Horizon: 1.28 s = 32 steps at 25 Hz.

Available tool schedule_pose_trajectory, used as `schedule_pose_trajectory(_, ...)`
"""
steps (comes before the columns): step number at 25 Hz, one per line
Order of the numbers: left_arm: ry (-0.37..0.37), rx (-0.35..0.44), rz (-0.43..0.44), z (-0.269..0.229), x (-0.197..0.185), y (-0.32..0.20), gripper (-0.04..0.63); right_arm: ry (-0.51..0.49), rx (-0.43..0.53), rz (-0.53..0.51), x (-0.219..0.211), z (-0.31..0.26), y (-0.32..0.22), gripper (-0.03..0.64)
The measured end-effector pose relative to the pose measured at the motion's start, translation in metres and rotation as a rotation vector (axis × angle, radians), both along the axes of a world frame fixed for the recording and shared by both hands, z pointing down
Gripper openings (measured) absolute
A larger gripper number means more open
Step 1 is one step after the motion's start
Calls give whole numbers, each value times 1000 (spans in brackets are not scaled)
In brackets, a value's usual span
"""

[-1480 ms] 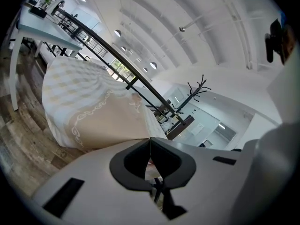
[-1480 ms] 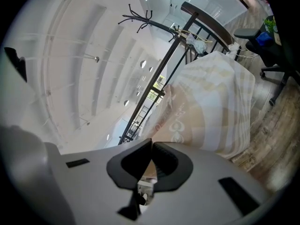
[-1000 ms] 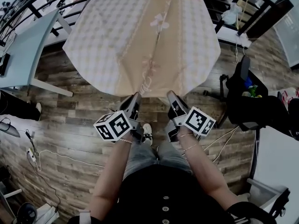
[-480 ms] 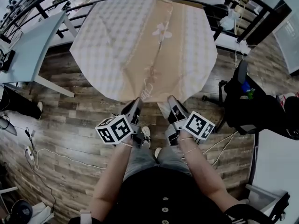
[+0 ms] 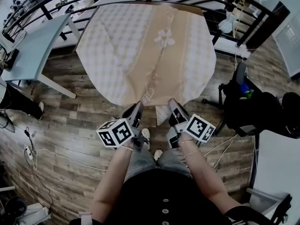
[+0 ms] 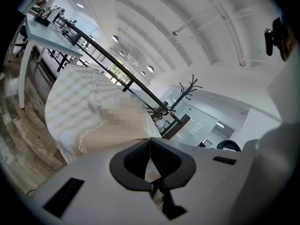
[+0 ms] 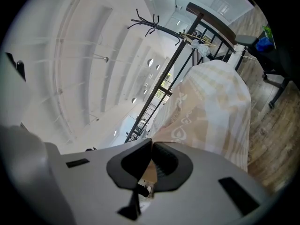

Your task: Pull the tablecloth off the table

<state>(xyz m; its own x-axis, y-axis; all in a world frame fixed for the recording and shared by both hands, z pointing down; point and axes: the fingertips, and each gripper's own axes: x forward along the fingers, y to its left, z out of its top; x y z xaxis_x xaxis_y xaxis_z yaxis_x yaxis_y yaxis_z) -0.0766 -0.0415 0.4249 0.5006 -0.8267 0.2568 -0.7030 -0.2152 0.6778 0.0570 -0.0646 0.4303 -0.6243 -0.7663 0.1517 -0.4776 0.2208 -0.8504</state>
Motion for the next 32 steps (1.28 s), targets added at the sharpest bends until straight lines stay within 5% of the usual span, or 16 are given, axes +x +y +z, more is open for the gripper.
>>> schedule_pose_trajectory(32,-19,29,-13,-13,19,74,15,-4,48,-39,17,-16,72,26)
